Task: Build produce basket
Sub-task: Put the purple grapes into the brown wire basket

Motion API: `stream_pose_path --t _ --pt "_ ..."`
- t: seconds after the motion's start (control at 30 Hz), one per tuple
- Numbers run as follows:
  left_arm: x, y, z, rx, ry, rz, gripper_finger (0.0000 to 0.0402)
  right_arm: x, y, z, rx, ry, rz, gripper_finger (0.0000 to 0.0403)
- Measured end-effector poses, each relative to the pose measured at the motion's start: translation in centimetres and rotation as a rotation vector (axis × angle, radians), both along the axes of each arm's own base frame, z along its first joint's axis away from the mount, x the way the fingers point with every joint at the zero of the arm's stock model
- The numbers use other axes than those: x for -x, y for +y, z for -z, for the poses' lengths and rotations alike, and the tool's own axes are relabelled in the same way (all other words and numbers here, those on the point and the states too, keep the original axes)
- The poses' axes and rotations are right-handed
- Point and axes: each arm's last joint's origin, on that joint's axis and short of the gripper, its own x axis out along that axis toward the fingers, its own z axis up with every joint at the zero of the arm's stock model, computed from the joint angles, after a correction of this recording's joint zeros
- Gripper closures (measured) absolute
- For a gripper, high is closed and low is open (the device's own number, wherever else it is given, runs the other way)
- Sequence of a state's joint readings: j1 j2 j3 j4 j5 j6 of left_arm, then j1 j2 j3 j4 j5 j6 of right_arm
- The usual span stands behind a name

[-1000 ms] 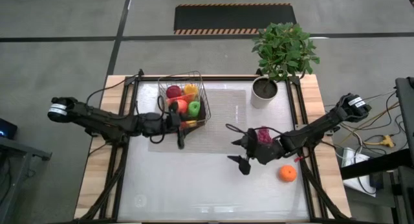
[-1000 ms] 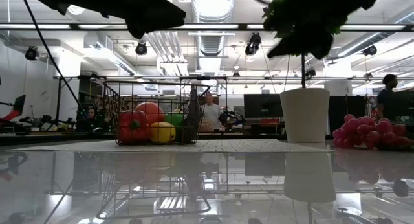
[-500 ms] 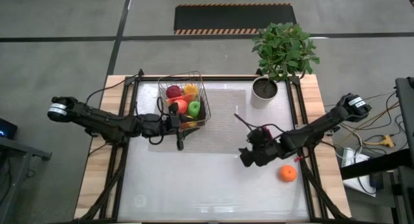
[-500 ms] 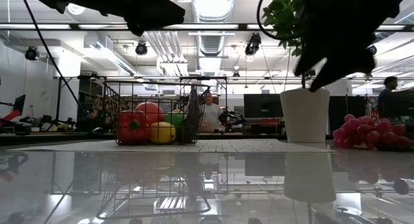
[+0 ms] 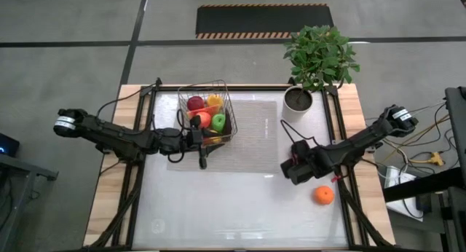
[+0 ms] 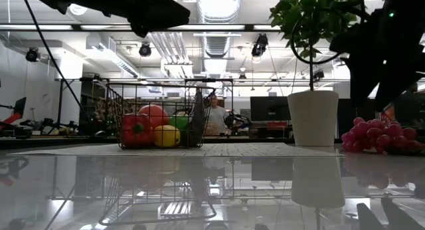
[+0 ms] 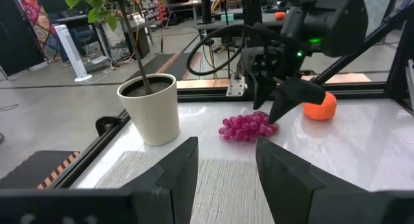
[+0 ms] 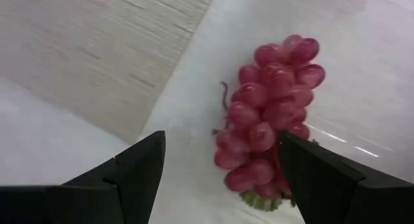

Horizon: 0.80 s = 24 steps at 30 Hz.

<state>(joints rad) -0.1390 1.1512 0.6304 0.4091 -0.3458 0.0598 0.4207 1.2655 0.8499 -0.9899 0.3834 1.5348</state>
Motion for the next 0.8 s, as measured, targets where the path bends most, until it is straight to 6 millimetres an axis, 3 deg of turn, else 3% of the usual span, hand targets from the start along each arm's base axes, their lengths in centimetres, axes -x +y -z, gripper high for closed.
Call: stream_pose_path --t 0.37,0.8 --pt "-0.1 0.0 0.1 0.0 0.004 0.0 0.0262 0.8 -0.6 0.5 0.018 0.098 -0.003 0.0128" --pt "-0.1 0.0 0.1 0.0 0.004 0.0 0.0262 0.9 -0.8 1.8 0.046 0.057 -0.002 0.0263"
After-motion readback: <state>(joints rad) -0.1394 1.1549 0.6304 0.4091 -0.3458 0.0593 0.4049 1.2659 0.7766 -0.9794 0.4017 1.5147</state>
